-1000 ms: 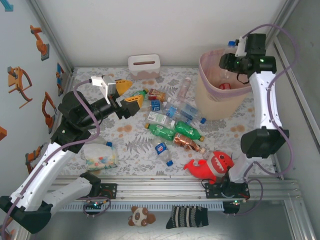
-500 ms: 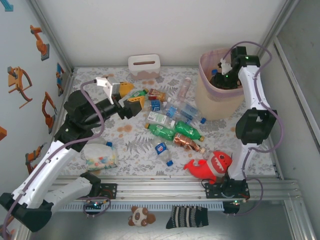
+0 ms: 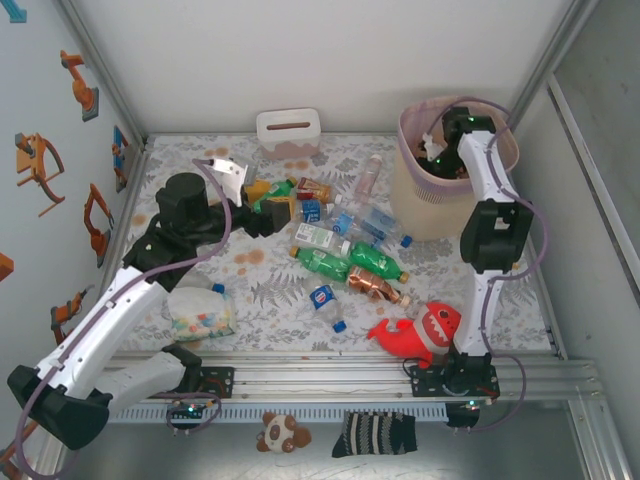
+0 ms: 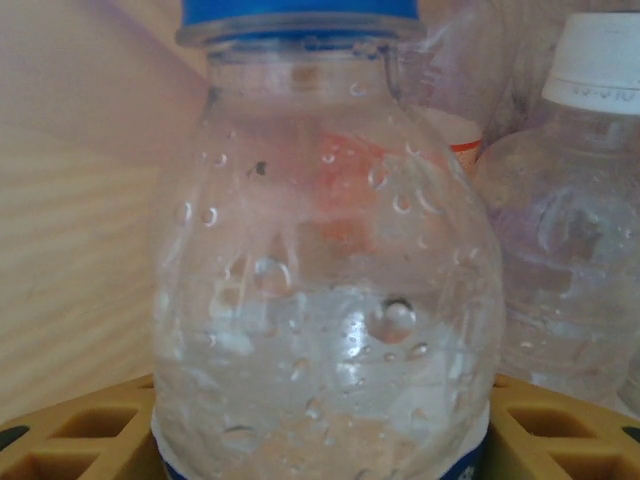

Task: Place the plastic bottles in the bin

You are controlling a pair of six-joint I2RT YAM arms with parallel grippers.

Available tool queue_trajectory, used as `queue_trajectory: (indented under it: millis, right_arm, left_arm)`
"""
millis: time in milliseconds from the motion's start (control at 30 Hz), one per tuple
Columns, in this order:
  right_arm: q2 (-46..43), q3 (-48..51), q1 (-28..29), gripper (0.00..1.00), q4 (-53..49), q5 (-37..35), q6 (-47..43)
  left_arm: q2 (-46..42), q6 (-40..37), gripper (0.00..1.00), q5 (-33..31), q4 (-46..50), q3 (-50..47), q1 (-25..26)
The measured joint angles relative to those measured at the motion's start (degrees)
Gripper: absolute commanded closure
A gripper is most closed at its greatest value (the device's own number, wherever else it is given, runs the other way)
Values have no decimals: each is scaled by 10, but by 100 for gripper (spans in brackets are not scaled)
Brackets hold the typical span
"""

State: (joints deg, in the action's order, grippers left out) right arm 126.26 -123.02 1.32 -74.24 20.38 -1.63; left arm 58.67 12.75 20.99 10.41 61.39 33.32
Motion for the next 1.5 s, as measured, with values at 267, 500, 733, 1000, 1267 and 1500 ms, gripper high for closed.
queue_trajectory:
  millis: [267,500,733,1000,1267,1500]
  right_arm:
    - [11,-6,0,25,-1,-2,2]
    - [8,-12,0,21,-1,-10,7]
    - [-37,-12,0,20,-1,-38,12]
    - [-122,-12,0,21,-1,-51,21]
    - [-193,-7,0,22,1,-65,36]
    - [-250,5,0,22,12,-70,49]
  left_arm:
    - [23,19,20,-8,13,0,-1]
    - [60,57,20,-19,36,0,-20]
    - [91,104,21,-33,60,0,-52]
    - [106,138,21,-46,71,0,-57]
    - [135,204,22,-74,92,0,-57]
    - [147,279,23,-125,115,-5,-12]
